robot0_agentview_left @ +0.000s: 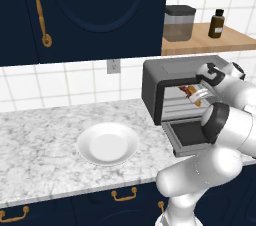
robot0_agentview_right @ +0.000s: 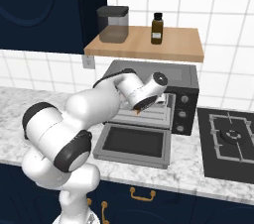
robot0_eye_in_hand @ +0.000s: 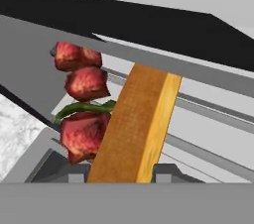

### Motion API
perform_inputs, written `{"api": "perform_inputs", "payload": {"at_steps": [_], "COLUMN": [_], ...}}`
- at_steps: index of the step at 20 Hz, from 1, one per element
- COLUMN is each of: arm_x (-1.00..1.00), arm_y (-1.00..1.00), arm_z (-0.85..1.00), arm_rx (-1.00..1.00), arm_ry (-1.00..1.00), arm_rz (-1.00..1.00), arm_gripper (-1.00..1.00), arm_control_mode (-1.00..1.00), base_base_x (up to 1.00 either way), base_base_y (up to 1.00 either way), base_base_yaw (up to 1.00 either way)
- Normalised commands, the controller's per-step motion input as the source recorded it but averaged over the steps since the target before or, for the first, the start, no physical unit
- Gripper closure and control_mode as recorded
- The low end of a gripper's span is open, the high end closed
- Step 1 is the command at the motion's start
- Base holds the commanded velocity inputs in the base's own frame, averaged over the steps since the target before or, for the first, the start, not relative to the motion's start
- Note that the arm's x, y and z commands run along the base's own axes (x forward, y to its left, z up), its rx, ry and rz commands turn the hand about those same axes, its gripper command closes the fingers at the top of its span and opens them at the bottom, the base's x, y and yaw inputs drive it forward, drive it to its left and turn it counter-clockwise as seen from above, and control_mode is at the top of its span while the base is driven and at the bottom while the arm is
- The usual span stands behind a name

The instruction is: Pick up the kebab skewer and baguette bread, and place them inside the toaster oven. Close the toaster oven door and start by setting the timer.

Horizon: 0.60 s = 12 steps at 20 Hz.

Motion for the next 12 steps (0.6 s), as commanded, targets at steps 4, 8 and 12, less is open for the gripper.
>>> {"api": "perform_inputs", "payload": {"at_steps": [4, 8, 12], "arm_x": [0.39, 0.32, 0.36], "arm_y": [0.04, 0.02, 0.00], "arm_z": [0.00, -0.01, -0.01], "arm_rx": [0.00, 0.00, 0.03], "arm_ry": [-0.05, -0.07, -0.10], "arm_rz": [-0.09, -0.04, 0.00], "arm_gripper": [1.00, 1.00, 1.00], "arm_control_mode": [-1.00, -1.00, -1.00], "base_base_x": [0.00, 0.00, 0.00], "base_base_y": [0.00, 0.00, 0.00], "base_base_yaw": [0.00, 0.00, 0.00]}}
